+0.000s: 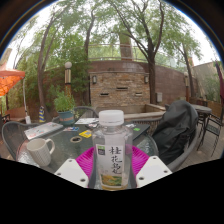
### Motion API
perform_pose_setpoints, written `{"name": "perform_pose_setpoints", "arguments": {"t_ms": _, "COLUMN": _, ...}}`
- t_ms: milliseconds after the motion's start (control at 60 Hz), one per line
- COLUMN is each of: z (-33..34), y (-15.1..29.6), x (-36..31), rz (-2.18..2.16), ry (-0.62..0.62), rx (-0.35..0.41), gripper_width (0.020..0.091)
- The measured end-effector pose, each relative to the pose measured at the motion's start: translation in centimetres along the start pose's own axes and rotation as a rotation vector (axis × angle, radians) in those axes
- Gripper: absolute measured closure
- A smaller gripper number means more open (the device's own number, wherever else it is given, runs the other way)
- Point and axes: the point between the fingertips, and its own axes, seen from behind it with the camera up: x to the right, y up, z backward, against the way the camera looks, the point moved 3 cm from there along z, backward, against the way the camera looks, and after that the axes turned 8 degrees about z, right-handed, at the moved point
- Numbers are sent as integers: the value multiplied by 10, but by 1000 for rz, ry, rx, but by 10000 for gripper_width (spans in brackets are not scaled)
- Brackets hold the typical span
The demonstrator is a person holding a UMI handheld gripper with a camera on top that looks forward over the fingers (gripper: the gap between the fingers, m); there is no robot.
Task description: Pour water
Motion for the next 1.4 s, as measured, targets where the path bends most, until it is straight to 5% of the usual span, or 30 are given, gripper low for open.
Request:
{"name": "perform_pose_setpoints", "arguments": {"t_ms": 300, "z": 2, "y": 40, "x": -21, "rz": 344, "ry": 4, "rx": -94, "gripper_width": 648}}
{"name": "perform_pose_setpoints", "arguments": {"t_ms": 700, "z": -17, "y": 69, "x": -124, "rz": 1660, "ry": -28, "rx": -167, "gripper_width": 652}}
{"name": "perform_pose_setpoints", "arguments": {"t_ms": 983, "z": -14, "y": 89, "x": -141, "rz": 2195, "ry": -65, "rx": -306, "gripper_width": 650}}
{"name": "perform_pose_setpoints", "arguments": {"t_ms": 1400, "z": -11, "y": 82, "x": -146, "rz": 2195, "ry": -26, "rx": -253, "gripper_width": 650}}
